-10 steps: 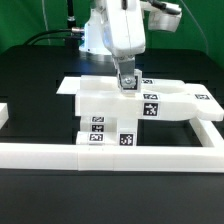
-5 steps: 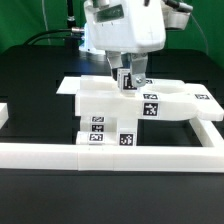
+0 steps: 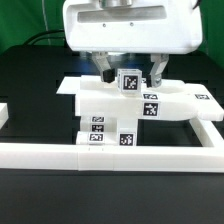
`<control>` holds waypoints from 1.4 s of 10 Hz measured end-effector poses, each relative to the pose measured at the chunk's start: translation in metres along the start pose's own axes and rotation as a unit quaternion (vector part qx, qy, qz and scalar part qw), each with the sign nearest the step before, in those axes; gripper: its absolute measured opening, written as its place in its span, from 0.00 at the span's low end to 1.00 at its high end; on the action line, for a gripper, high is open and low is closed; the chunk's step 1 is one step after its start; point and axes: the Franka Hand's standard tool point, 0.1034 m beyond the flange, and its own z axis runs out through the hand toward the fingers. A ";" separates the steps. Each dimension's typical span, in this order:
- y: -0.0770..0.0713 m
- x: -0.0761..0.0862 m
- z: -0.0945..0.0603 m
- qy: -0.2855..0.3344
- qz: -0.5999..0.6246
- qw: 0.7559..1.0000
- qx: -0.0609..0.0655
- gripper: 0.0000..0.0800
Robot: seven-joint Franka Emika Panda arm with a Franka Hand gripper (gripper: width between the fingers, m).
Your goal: Assemble chair
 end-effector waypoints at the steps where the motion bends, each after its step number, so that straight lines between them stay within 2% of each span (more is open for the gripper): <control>1: 0.000 0.000 0.000 0.001 -0.043 0.999 -0.002 0.81; 4: 0.002 0.001 0.001 0.002 -0.145 0.989 -0.004 0.81; 6: 0.006 0.002 0.001 0.002 -0.242 0.970 -0.005 0.81; 8: 0.007 0.002 0.002 0.003 -0.286 0.958 -0.006 0.81; 9: 0.007 0.001 0.004 0.002 -0.314 0.949 -0.006 0.65; 10: 0.007 0.002 0.004 0.003 -0.307 0.952 -0.006 0.48; 11: 0.007 0.002 0.004 0.003 -0.307 0.952 -0.006 0.48; 12: 0.007 0.002 0.004 0.003 -0.304 0.953 -0.006 0.33; 14: 0.007 0.002 0.004 0.003 -0.289 0.957 -0.006 0.33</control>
Offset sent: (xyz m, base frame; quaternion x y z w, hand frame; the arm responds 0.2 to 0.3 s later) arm -0.0016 -0.0013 0.0014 0.0022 0.0066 -0.1933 0.9811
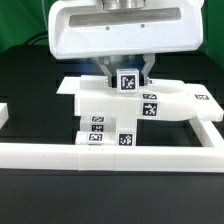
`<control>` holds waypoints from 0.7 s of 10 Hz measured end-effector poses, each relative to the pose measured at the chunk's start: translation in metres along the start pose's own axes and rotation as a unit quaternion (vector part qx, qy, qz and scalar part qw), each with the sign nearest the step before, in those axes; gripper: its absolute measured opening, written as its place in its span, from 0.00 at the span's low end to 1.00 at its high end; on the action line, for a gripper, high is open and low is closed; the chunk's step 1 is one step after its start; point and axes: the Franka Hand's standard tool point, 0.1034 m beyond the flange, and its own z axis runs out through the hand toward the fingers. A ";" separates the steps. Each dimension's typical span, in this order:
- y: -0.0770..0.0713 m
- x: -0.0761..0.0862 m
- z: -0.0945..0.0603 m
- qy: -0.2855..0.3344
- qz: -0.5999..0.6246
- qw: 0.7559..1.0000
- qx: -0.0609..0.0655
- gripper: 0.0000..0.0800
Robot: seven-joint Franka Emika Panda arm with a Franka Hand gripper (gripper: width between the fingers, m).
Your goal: Assemble chair
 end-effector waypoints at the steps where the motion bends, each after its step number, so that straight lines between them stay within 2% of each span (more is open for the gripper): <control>1: 0.000 0.000 0.000 0.000 0.022 1.000 0.000 0.33; 3: 0.001 0.000 0.000 0.001 0.091 0.996 0.002 0.33; 4: 0.005 0.002 0.000 0.005 0.123 0.992 0.010 0.33; 7: 0.003 0.002 0.000 0.004 0.220 0.975 0.011 0.33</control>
Offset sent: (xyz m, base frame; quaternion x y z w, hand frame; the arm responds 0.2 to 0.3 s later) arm -0.0025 -0.0127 -0.0103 0.0704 0.0137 0.2214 0.9725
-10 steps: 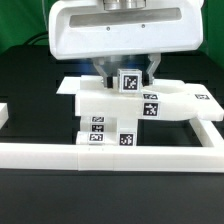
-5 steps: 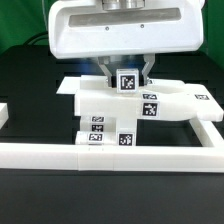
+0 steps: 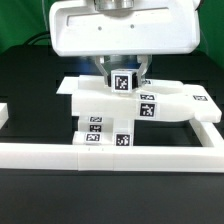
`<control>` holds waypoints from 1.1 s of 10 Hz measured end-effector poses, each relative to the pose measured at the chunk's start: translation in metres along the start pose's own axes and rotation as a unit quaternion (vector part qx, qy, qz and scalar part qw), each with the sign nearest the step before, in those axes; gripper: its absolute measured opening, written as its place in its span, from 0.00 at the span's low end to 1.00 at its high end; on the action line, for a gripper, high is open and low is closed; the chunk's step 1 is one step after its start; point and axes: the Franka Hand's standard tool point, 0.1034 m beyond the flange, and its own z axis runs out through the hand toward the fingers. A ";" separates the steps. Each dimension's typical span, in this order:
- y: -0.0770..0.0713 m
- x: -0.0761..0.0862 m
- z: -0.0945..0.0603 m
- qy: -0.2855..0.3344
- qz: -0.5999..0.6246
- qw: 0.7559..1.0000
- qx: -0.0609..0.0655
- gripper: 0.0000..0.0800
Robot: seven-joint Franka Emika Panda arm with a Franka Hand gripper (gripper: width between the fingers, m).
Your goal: Assemble chair
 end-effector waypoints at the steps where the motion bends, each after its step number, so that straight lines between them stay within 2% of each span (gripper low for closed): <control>1: 0.000 0.000 0.000 0.000 0.019 1.000 0.000 0.33; 4: 0.000 0.000 0.000 0.000 0.109 0.994 0.001 0.33; 6: -0.001 0.000 0.000 -0.002 0.190 0.982 0.004 0.33; 11: -0.004 -0.002 0.001 -0.007 0.356 0.934 0.010 0.33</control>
Offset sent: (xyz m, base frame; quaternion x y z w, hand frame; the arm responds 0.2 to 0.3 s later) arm 0.0008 0.0000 0.0001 -0.0003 -0.0006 0.1288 0.9917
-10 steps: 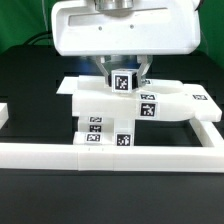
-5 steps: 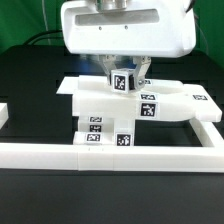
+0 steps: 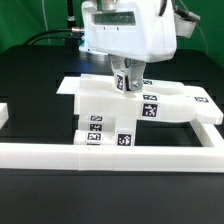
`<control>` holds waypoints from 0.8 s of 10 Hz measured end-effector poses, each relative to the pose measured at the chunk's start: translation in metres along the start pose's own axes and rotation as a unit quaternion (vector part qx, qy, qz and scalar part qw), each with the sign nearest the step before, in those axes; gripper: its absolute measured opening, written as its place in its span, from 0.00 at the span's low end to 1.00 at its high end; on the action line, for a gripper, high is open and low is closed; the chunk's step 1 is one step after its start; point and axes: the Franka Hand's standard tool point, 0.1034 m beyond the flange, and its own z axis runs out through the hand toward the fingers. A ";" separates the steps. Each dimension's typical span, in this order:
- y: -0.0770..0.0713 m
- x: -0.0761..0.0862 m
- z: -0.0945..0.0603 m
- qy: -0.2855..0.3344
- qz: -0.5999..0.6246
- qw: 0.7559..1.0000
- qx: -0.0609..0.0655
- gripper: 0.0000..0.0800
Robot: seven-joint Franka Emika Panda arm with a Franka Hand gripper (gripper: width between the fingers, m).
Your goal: Assemble chair
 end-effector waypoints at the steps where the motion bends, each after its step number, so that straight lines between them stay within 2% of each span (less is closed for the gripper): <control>1: 0.000 0.000 0.000 -0.001 0.016 1.000 0.001 0.33; 6: -0.002 -0.002 0.001 -0.016 0.180 0.983 0.009 0.33; 8: 0.002 0.009 0.001 -0.024 0.260 0.965 0.016 0.33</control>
Offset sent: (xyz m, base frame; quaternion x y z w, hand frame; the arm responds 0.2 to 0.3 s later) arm 0.0015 -0.0009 0.0000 0.0028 -0.0028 0.1881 0.9821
